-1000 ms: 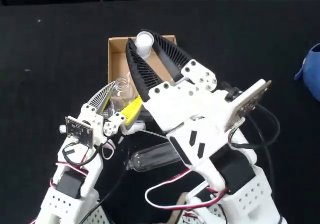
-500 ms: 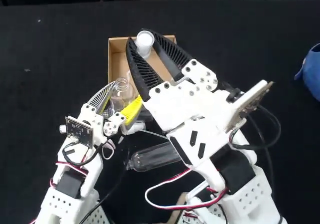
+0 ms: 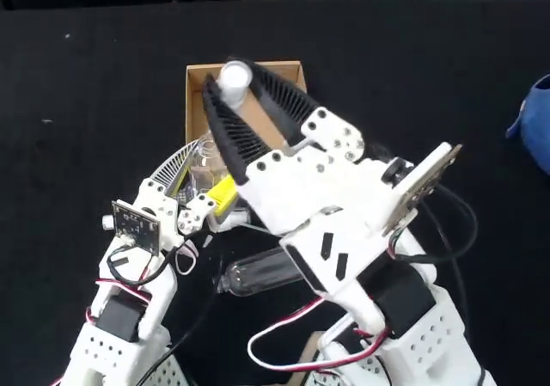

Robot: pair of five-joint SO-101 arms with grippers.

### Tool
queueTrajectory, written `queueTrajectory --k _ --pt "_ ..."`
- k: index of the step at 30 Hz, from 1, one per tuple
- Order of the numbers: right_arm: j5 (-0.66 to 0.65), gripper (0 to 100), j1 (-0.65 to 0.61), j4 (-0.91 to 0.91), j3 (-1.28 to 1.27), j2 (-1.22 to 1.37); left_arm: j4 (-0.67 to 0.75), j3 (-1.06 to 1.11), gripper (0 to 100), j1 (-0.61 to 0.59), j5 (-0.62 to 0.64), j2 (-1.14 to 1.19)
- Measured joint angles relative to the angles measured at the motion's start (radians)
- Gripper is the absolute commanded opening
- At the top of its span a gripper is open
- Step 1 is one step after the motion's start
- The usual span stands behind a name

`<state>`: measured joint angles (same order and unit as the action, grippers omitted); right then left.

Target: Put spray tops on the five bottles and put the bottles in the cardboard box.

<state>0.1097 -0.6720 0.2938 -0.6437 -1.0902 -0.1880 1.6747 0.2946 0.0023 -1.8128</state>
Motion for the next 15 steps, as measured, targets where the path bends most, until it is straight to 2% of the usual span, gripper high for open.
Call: queueTrajectory --k 11,15 --pt "0.0 1.1 -0.009 -0.014 0.101 -0.002 0.0 0.0 3 0.0 0.0 0.0" --pt "0.0 1.1 -0.009 0.043 0.101 -0.002 0.0 0.0 3 0.0 0.0 0.0"
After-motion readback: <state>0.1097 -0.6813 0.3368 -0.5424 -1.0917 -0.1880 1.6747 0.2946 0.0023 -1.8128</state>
